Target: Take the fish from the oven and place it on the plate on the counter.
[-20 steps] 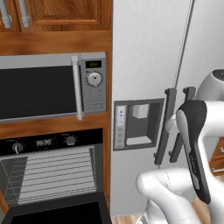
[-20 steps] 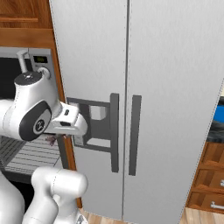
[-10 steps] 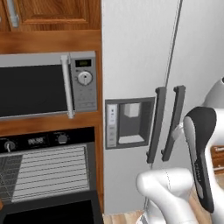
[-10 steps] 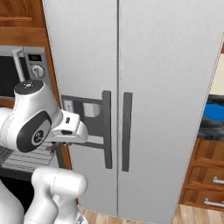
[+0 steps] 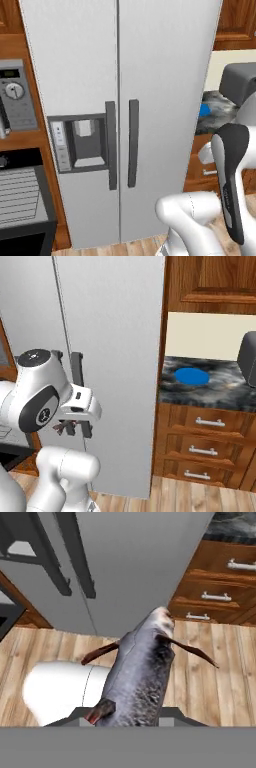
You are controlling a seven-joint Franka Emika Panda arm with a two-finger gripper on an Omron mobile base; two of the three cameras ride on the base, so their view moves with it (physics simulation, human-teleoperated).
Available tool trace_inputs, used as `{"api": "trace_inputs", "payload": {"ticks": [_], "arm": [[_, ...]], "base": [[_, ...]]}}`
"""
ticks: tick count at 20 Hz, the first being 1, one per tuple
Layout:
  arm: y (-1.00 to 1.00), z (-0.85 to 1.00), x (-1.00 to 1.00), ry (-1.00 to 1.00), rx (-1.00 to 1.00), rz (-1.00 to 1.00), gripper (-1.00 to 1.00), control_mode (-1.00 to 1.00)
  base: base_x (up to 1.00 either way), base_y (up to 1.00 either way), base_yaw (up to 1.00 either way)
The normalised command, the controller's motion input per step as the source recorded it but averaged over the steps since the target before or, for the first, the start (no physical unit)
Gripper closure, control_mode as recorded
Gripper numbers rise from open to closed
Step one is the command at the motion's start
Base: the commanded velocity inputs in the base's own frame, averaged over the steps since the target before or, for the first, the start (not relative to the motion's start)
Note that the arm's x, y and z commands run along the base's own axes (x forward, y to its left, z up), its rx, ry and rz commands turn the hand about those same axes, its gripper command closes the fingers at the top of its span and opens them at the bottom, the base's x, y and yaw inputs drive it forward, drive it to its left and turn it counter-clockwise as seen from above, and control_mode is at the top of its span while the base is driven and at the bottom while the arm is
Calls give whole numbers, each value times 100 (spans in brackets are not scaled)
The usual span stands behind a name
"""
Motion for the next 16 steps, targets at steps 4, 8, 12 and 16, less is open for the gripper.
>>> {"api": "trace_inputs", "payload": {"ticks": [4,8,12,16], "arm": [[0,0,0,0,0,0,100,100],[0,0,0,0,0,0,100,100],[0,0,0,0,0,0,100,100],[0,0,0,0,0,0,100,100]], "base": [[-11,-100,-1],[5,-100,0],[45,-100,4],[68,-91,12]]}}
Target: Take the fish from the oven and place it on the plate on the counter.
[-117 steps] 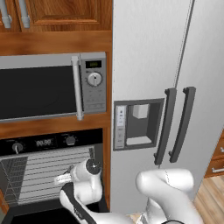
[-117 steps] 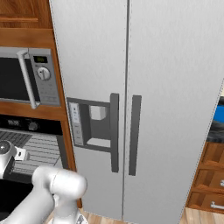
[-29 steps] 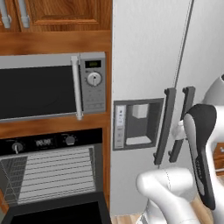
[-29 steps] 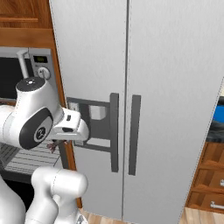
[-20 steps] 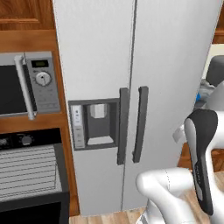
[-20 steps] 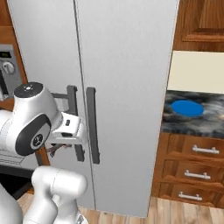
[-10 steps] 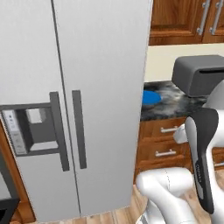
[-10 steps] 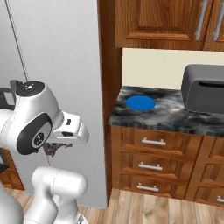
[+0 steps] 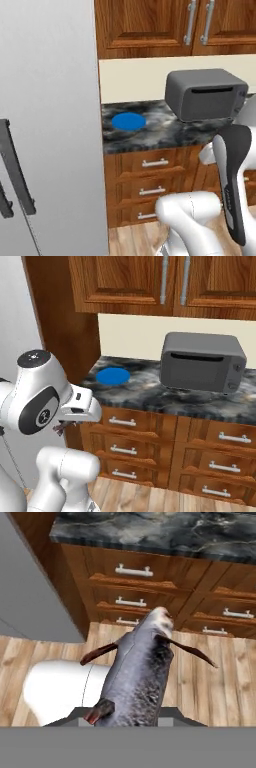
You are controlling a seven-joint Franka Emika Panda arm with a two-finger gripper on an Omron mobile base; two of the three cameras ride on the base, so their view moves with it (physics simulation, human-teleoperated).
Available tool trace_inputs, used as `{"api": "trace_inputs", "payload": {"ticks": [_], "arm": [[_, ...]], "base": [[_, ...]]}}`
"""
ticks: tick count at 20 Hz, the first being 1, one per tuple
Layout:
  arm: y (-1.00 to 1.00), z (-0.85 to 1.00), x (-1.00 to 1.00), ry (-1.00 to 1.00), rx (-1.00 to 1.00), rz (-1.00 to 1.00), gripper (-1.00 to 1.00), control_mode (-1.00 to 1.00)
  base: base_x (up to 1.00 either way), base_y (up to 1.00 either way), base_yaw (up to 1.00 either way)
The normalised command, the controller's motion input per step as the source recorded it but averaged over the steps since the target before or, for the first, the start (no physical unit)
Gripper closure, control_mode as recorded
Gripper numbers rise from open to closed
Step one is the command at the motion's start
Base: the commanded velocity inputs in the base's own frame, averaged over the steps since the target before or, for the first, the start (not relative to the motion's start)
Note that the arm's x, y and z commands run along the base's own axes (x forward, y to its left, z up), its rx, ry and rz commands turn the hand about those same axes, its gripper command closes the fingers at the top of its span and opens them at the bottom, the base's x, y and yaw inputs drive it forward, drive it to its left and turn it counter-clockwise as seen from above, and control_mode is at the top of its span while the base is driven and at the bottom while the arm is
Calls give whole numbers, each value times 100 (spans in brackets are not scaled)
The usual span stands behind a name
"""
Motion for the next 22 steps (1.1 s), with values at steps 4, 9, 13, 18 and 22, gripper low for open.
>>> {"api": "trace_inputs", "payload": {"ticks": [4,9,13,18,22], "arm": [[0,0,0,0,0,0,100,100],[0,0,0,0,0,0,100,100],[0,0,0,0,0,0,100,100],[0,0,0,0,0,0,100,100],[0,0,0,0,0,0,100,100]], "base": [[66,-44,18],[61,-5,5],[62,7,0],[69,-5,0],[67,-13,0]]}}
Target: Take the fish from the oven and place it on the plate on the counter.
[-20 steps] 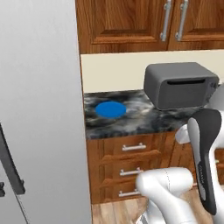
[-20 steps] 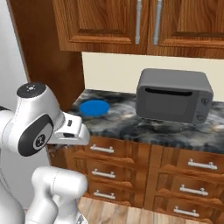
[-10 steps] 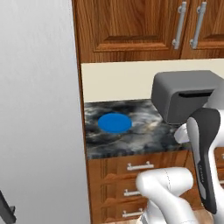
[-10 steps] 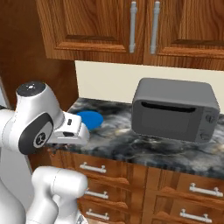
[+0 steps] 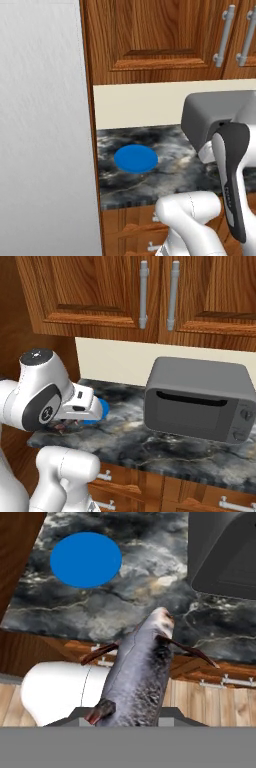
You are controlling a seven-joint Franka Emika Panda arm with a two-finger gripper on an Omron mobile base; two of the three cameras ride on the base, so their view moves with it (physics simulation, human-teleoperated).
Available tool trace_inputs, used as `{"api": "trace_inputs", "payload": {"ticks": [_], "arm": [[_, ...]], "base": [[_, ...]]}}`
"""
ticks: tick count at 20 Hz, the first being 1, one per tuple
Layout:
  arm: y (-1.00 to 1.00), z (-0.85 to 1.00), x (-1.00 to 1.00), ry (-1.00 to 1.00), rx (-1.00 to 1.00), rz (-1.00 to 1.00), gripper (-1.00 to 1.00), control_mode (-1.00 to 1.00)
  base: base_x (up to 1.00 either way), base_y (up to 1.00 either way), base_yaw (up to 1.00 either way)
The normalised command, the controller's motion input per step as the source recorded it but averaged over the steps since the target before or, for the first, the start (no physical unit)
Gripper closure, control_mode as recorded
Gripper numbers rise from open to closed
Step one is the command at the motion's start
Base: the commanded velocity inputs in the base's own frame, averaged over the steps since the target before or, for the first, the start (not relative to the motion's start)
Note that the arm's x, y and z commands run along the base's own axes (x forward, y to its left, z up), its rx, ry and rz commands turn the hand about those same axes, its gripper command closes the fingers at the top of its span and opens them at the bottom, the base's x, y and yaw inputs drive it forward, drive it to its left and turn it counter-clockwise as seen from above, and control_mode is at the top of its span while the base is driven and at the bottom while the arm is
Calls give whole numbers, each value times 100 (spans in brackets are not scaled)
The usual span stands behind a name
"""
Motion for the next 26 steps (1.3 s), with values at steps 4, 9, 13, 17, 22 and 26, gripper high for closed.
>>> {"api": "trace_inputs", "payload": {"ticks": [4,9,13,17,22,26], "arm": [[0,0,0,0,0,0,100,100],[19,6,0,-5,0,2,100,-100],[48,19,6,-6,0,9,100,-100],[70,-5,56,-1,-3,0,100,-100],[58,-43,95,3,-4,-9,100,-100],[3,-79,79,14,0,3,100,-100]], "base": [[4,1,0],[0,0,0],[0,0,0],[0,0,0],[0,0,0],[0,0,0]]}}
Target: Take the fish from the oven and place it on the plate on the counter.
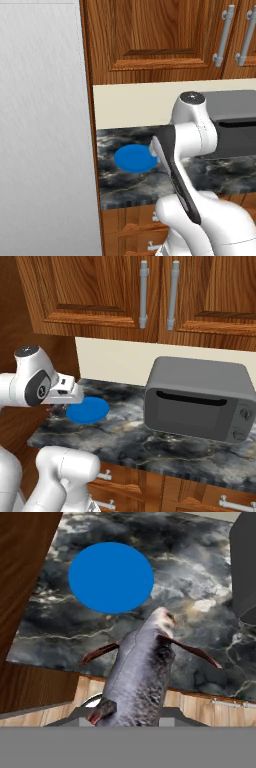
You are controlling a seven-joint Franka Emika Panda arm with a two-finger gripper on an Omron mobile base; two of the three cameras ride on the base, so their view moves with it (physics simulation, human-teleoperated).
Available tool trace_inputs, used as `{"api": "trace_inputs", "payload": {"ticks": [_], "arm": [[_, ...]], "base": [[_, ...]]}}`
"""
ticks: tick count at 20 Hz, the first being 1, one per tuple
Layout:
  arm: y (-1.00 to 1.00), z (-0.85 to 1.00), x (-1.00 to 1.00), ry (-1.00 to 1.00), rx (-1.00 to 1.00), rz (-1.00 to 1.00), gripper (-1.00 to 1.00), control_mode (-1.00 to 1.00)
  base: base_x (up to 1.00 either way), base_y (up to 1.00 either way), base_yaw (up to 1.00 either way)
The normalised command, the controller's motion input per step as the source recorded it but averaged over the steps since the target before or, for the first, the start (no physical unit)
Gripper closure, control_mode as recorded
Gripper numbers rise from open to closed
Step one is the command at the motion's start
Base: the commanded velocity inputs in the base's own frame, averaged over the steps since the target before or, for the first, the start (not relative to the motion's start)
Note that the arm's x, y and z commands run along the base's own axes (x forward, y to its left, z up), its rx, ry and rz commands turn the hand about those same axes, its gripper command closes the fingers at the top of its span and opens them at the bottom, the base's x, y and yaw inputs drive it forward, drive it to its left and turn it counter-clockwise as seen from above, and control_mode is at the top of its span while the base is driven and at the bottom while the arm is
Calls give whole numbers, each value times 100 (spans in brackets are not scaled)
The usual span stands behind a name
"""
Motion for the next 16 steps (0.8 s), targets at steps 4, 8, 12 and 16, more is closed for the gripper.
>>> {"api": "trace_inputs", "payload": {"ticks": [4,8,12,16], "arm": [[0,-89,73,1,0,4,100,-100],[0,-81,78,0,0,10,100,-100],[0,-95,85,0,0,11,100,-100],[2,-20,87,11,0,12,100,-100]], "base": [[0,0,0],[0,0,0],[0,0,0],[0,0,0]]}}
